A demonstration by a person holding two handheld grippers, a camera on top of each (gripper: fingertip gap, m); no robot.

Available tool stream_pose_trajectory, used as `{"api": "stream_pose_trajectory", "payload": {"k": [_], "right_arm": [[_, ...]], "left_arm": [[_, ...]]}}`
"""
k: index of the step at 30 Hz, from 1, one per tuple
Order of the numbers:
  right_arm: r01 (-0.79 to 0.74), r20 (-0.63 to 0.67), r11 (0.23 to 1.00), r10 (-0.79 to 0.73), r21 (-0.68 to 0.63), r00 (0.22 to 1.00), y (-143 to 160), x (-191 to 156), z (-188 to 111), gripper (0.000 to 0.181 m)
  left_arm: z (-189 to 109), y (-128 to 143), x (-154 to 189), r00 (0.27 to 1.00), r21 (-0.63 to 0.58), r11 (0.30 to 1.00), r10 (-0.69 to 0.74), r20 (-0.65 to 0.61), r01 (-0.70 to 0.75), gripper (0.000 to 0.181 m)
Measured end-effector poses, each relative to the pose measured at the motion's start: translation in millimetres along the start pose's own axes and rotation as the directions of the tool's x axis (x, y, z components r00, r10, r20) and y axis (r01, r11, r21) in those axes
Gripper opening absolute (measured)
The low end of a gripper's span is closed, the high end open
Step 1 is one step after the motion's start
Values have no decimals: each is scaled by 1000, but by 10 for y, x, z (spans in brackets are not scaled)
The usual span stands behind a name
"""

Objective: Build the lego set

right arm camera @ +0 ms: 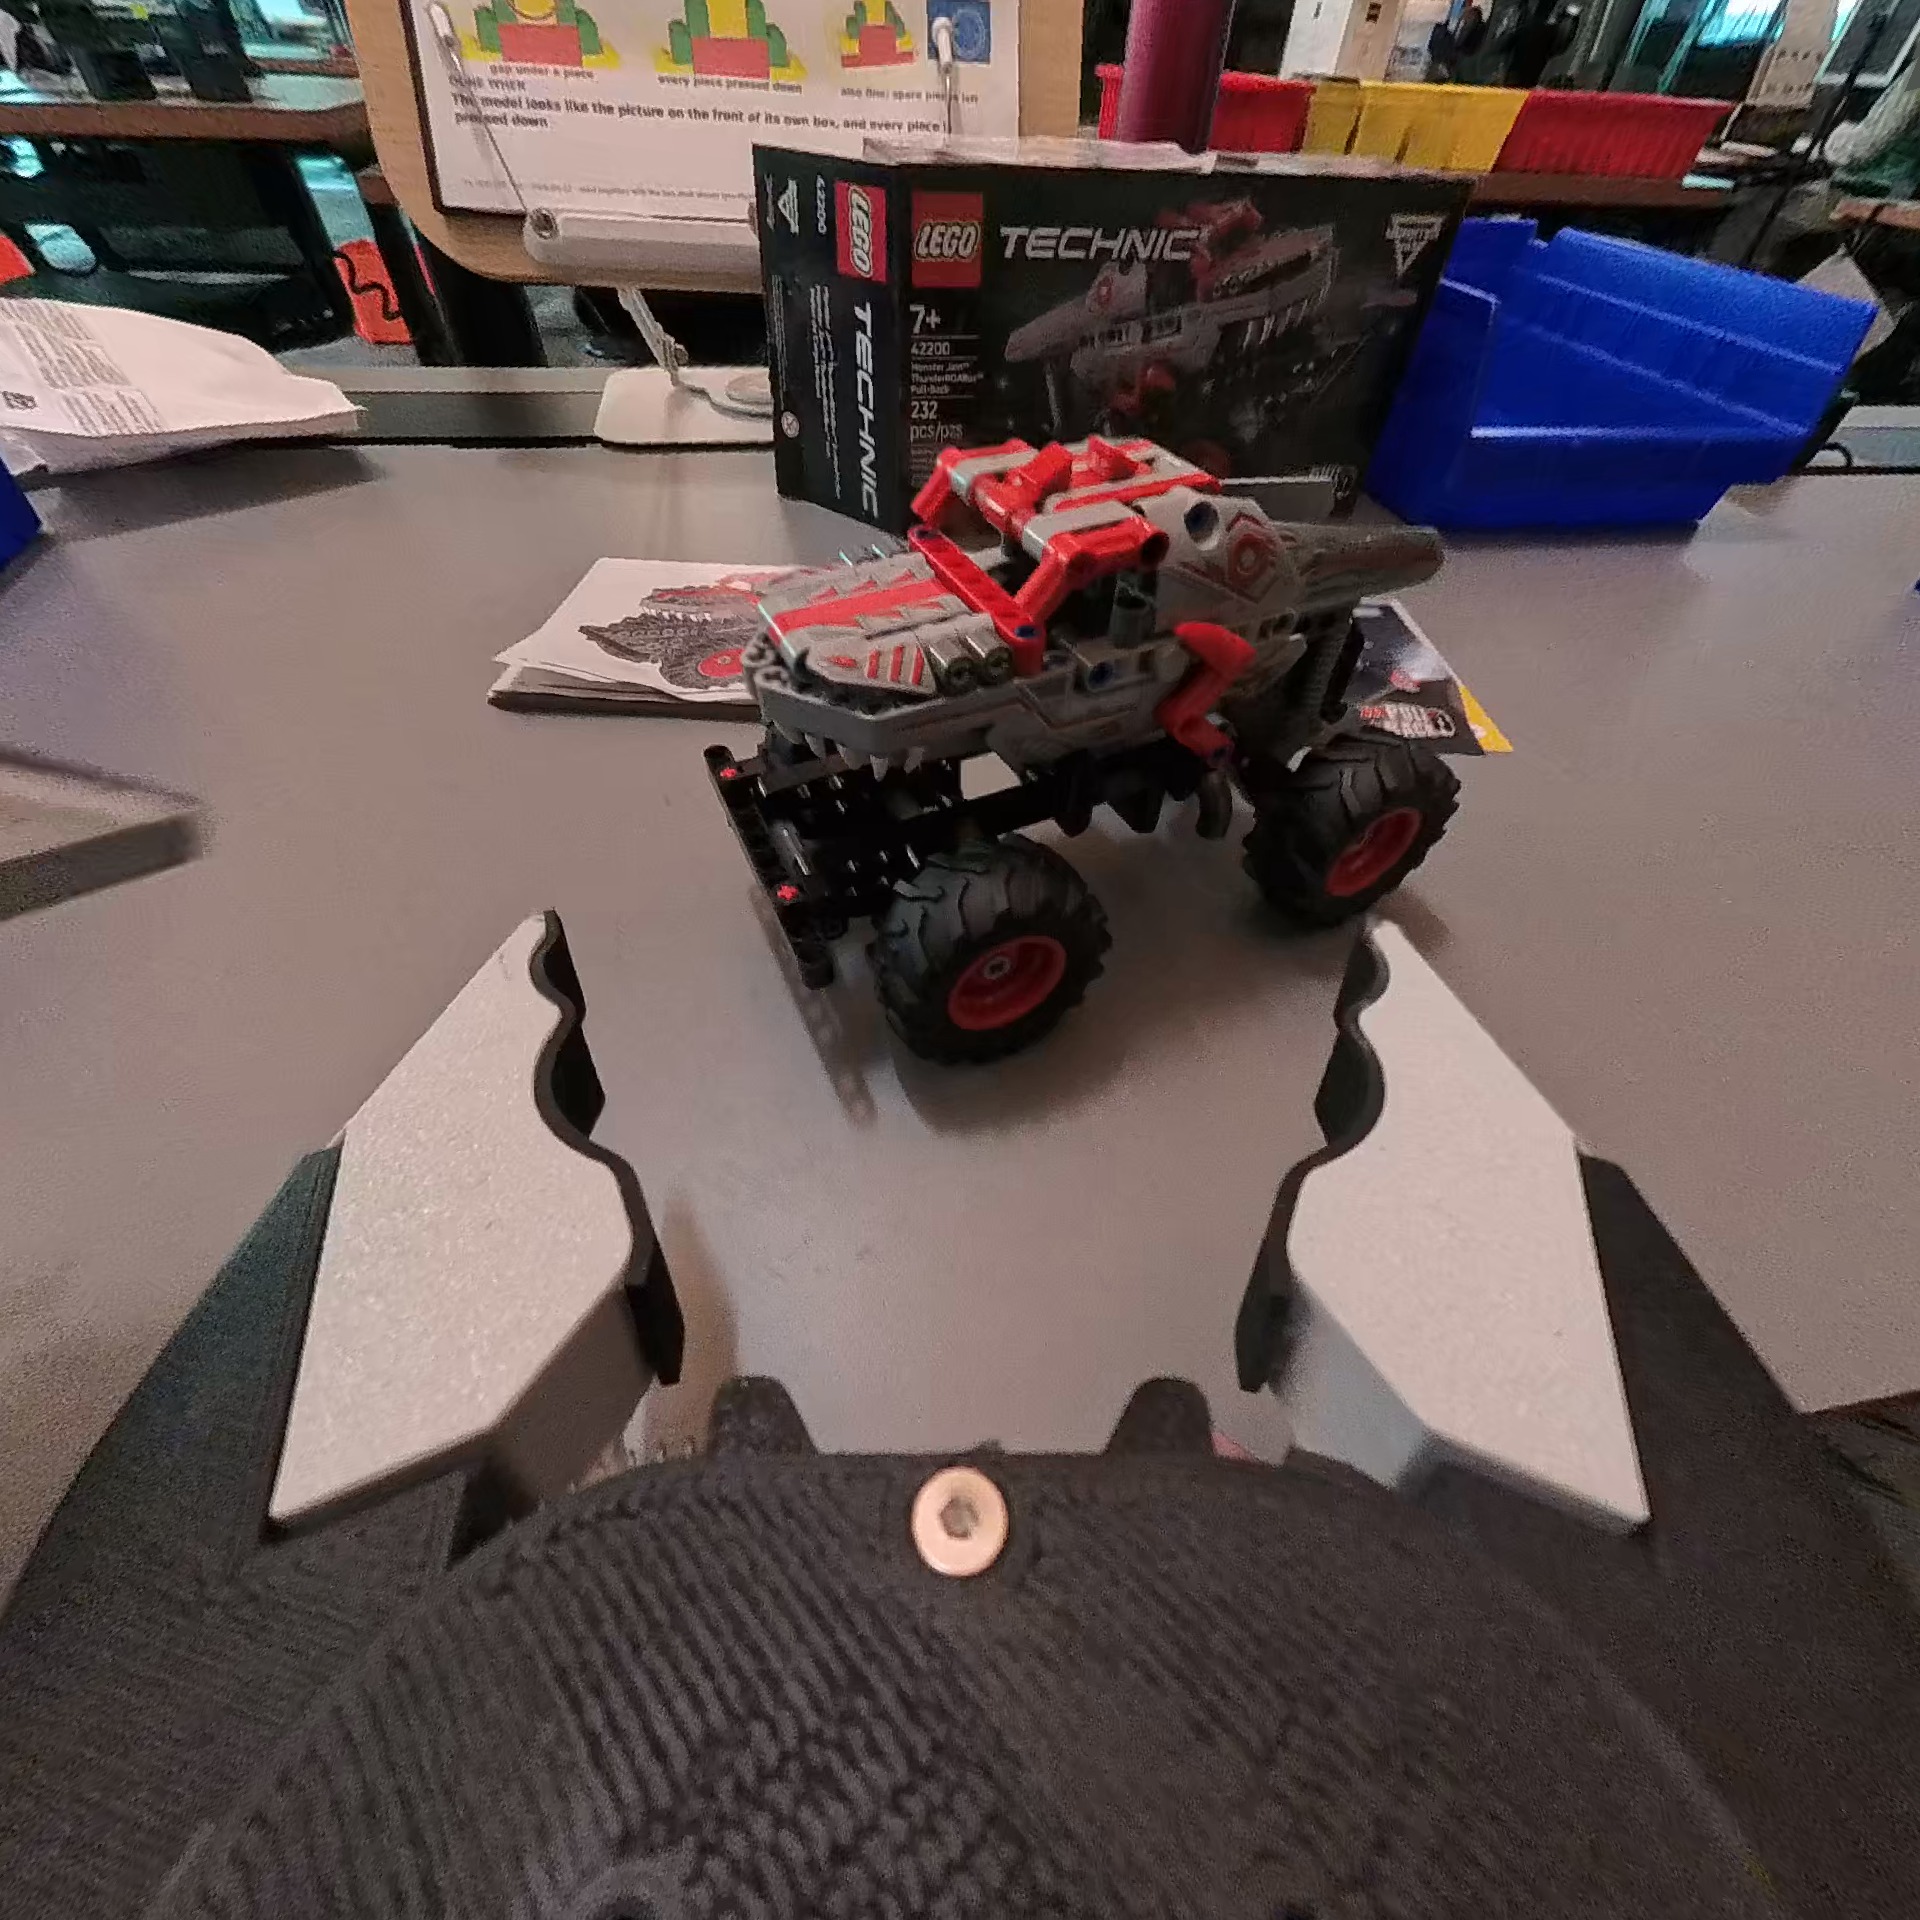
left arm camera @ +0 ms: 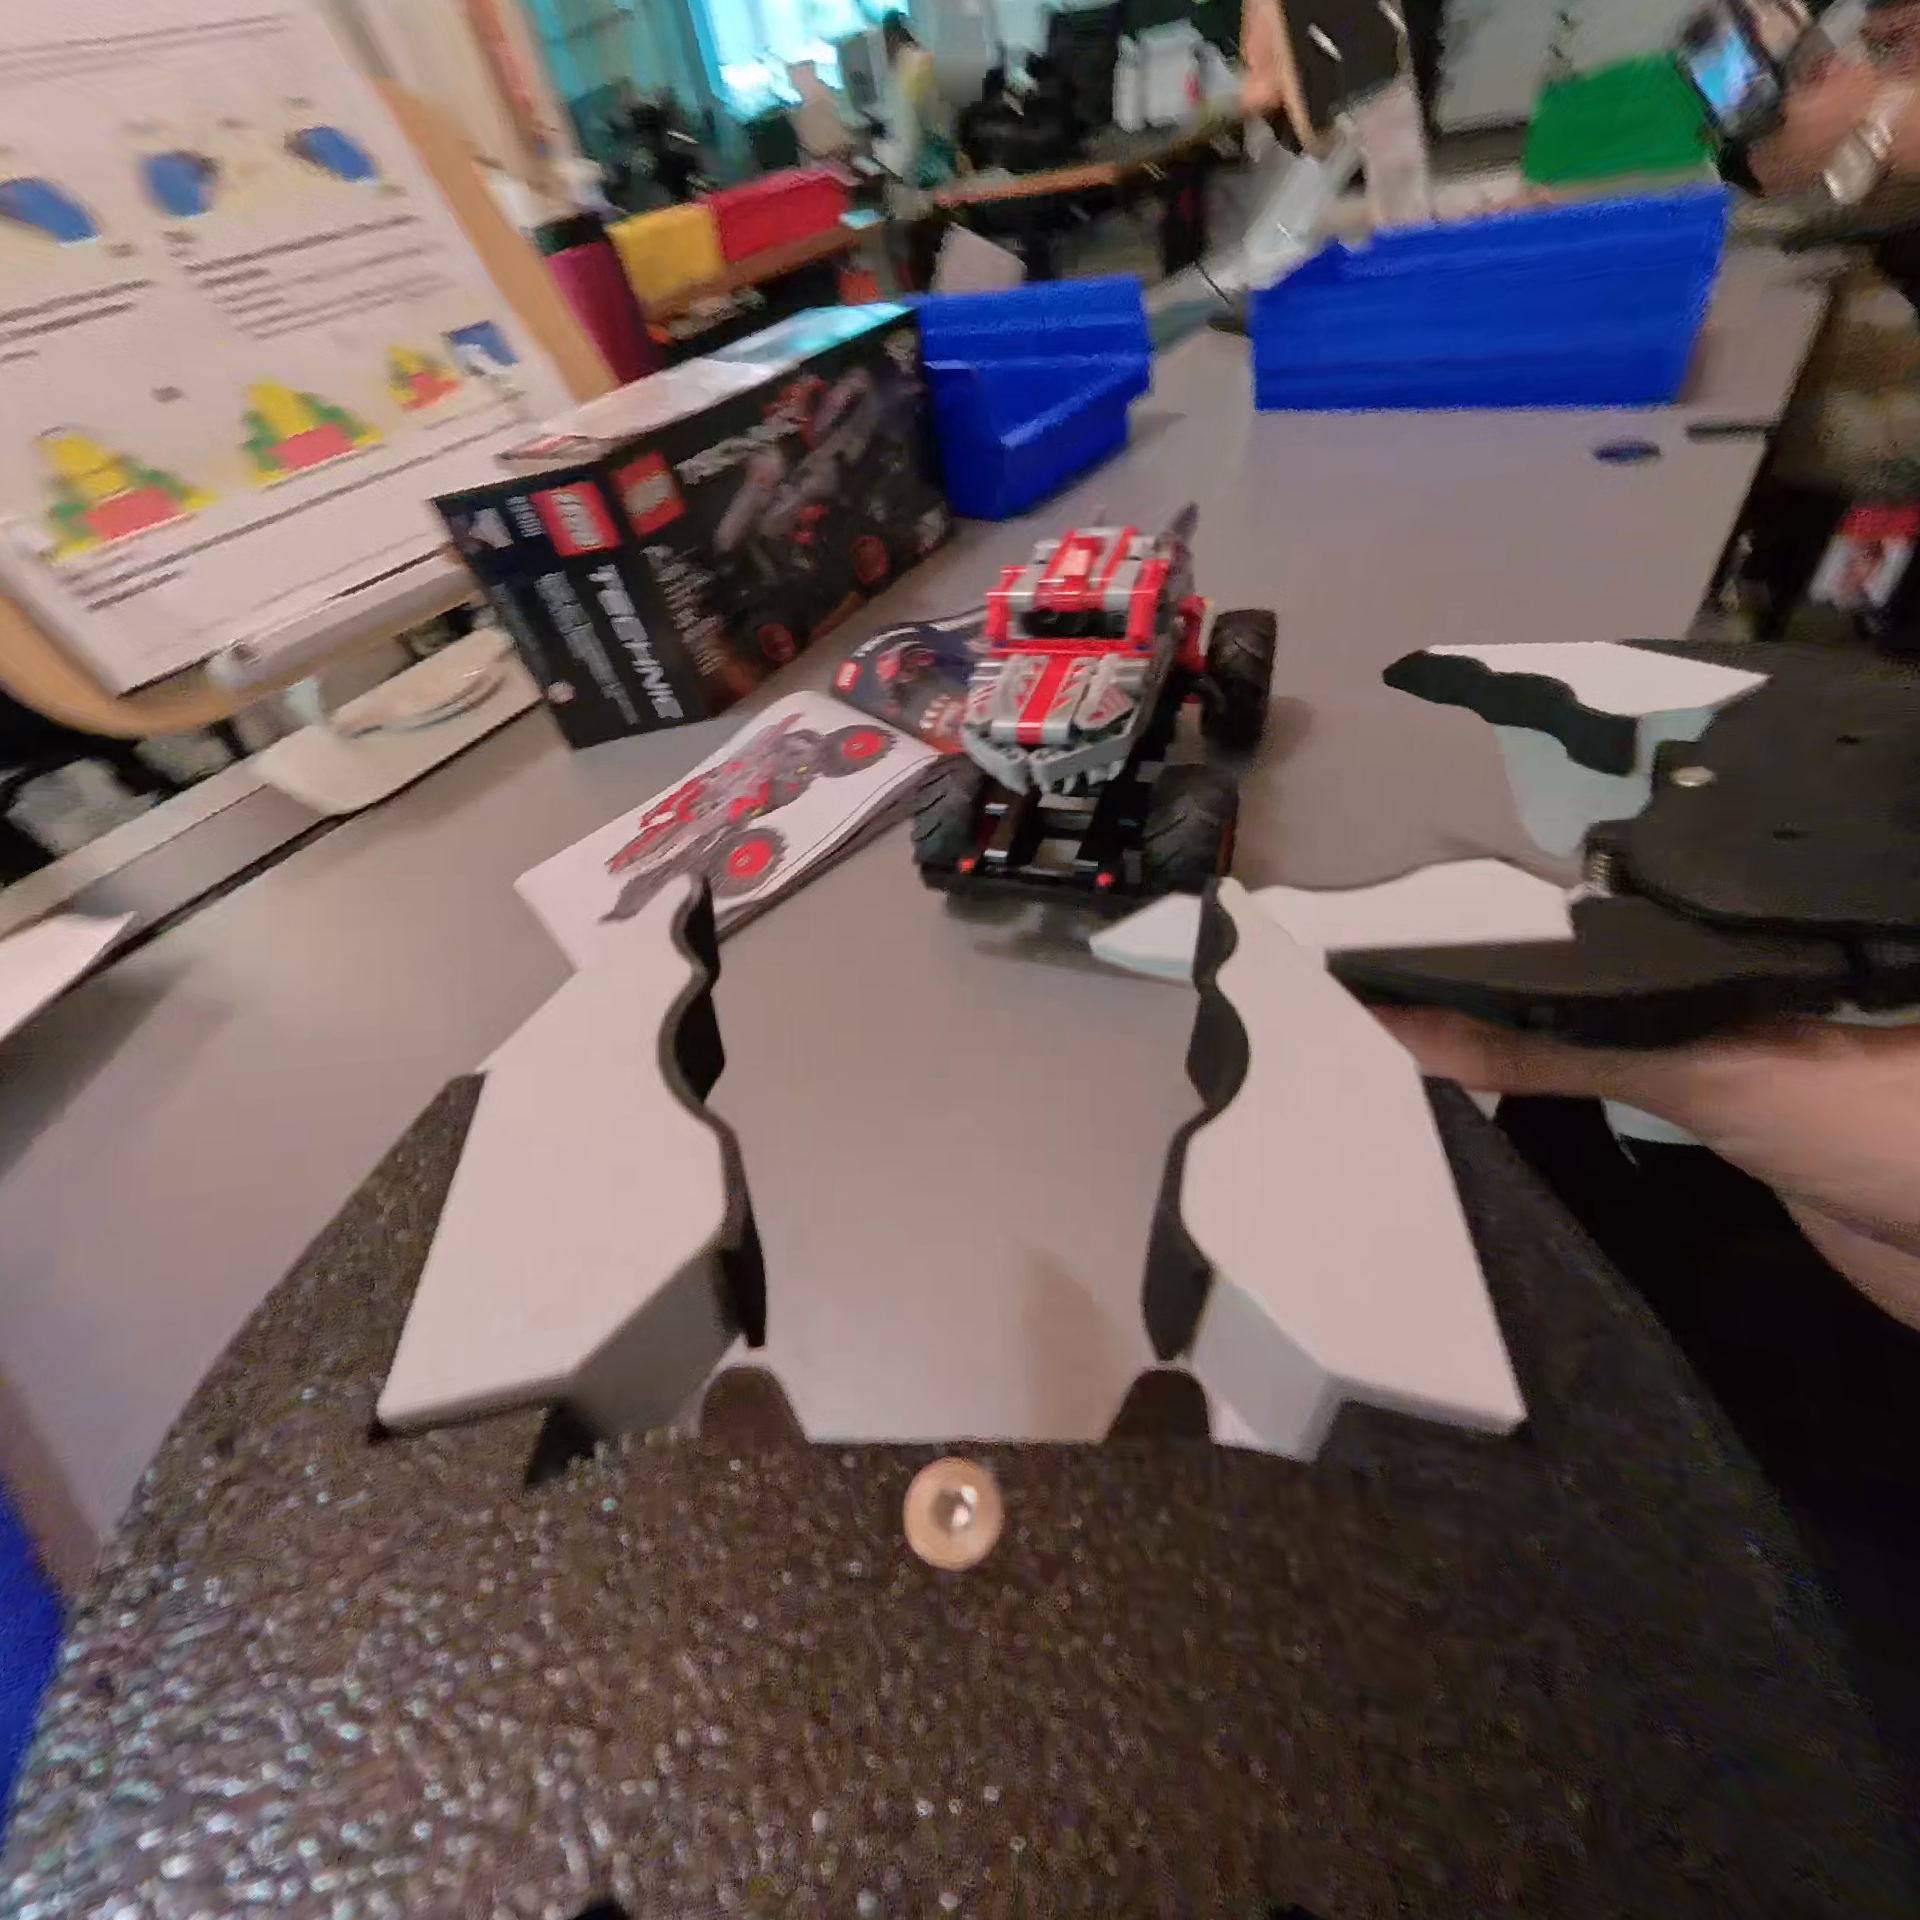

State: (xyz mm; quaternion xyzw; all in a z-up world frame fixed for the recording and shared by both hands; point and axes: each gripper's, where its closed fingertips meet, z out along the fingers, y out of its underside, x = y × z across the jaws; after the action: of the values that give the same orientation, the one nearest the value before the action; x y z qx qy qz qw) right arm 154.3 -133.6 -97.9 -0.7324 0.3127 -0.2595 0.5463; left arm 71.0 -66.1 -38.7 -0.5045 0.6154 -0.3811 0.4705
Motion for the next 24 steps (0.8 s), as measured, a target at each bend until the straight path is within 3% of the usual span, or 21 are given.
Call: {"api": "stream_pose_trajectory", "payload": {"k": [5, 10, 11, 12, 24], "right_arm": [[-29, 13, 999, 29, -15, 999, 107, 70, 9, 141], [-43, 15, 998, 43, -36, 999, 185, 212, 66, 141], [-43, 11, 998, 44, -35, 999, 192, 259, 74, 141], [-44, 6, 998, 44, -35, 999, 199, 309, 84, 141], [-51, -110, 997, 46, -50, 993, 141, 1336, 294, 140]], "left_arm": [[756, -167, 161, 968, -171, 978, 71, -242, -115, 95], [1292, 139, 394, 926, -422, 887, 15, -377, -186, 89], [1405, 160, 404, 931, -438, 877, 30, -365, -199, 81], [1522, 146, 402, 934, -428, 875, 70, -350, -226, 65], [2943, -353, 966, 877, -351, 877, 144, -459, -328, 67]]}}
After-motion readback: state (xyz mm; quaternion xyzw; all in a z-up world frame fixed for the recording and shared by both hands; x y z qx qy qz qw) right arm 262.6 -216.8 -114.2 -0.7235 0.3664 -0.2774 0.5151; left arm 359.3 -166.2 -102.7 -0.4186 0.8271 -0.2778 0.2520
